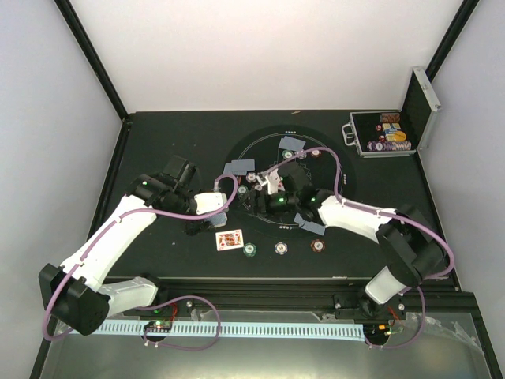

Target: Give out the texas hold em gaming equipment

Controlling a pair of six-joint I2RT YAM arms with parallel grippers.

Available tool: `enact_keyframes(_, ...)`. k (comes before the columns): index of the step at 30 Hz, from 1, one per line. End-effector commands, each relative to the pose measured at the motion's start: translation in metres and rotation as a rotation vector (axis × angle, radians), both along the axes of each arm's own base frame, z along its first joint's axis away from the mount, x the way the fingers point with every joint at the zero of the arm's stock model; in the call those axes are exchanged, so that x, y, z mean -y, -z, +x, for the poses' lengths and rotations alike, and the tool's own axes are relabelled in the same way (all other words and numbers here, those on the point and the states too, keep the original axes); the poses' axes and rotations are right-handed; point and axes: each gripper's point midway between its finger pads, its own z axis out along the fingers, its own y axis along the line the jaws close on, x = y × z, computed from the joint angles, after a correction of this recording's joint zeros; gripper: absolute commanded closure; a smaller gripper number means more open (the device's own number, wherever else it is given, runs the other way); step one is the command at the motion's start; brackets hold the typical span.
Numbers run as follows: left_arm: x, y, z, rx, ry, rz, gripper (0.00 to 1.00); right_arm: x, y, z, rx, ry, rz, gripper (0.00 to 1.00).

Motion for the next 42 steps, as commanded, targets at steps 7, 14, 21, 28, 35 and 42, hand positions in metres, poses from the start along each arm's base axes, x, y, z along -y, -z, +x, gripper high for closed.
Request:
enact_keyframes(7, 0.005, -0.007, 0.003, 0.010, -0.003, -0.030, 0.98, -0.025, -0.040, -0.031, -0.026, -0.071, 0.227, 0.15)
enact_keyframes(14, 0.005, -0.007, 0.004, 0.009, -0.003, -0.032, 0.98, -0.040, -0.044, -0.043, -0.044, -0.109, 0.267, 0.15)
enact_keyframes(21, 0.005, -0.007, 0.004, 0.006, -0.004, -0.030, 0.99, -0.056, -0.042, -0.051, -0.073, -0.139, 0.292, 0.16)
enact_keyframes(28, 0.006, -0.007, 0.004, 0.003, -0.002, -0.034, 0.98, -0.082, -0.040, -0.054, -0.100, -0.179, 0.309, 0.17)
enact_keyframes(35, 0.005, -0.007, 0.004, 0.011, 0.000, -0.028, 0.98, -0.092, -0.020, -0.049, -0.145, -0.177, 0.296, 0.20)
enact_keyframes(42, 0.005, -0.007, 0.004, 0.011, 0.001, -0.029, 0.98, -0.075, 0.007, -0.036, -0.182, -0.111, 0.252, 0.28)
